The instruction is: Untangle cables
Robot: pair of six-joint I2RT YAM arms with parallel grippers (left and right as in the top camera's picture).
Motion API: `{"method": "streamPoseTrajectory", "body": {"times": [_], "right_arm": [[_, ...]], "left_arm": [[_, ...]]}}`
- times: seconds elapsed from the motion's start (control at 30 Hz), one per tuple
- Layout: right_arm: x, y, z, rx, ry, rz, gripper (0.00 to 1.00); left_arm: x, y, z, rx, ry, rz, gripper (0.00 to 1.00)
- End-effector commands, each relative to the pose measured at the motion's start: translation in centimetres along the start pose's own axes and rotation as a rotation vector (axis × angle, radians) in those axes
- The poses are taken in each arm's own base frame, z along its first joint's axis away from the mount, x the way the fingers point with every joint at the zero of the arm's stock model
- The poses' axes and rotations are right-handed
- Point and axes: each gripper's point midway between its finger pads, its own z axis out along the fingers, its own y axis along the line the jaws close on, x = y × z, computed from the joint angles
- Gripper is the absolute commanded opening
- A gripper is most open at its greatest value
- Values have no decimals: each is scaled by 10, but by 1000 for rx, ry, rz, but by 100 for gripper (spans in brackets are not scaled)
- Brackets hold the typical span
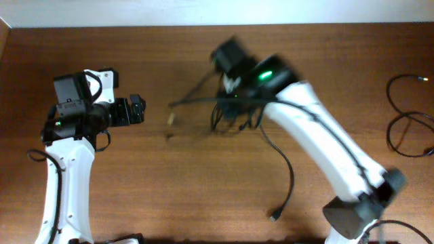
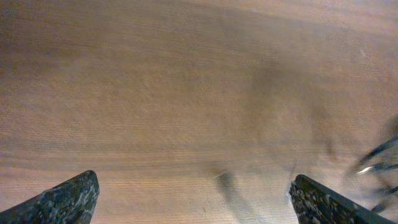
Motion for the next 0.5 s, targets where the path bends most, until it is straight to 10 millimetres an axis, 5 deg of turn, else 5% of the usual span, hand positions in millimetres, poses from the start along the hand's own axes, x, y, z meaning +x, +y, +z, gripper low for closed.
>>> {"method": "streamPoseTrajectory", "body": {"times": [0.0, 0.03, 0.1, 0.23, 0.4, 0.47], "right_arm": [[-62, -19, -138, -23, -395, 4, 4], [-71, -9, -199, -118, -555, -28, 4], [-69, 9, -232, -228, -630, -62, 4], [-54, 13, -216, -245, -539, -71, 4], [-42, 10, -209, -227, -483, -93, 4], [-37, 9, -206, -223, -462, -92, 4]], "left_arm": [[-2, -37, 0, 118, -6, 99, 99], [1, -61, 1, 184, 6, 136, 99], [12, -114, 0, 341, 21, 272, 99], [17, -225, -40, 825, -132, 597, 100], [3, -270, -100, 1193, -360, 753, 96], [-1, -274, -105, 1204, -400, 786, 91]]}}
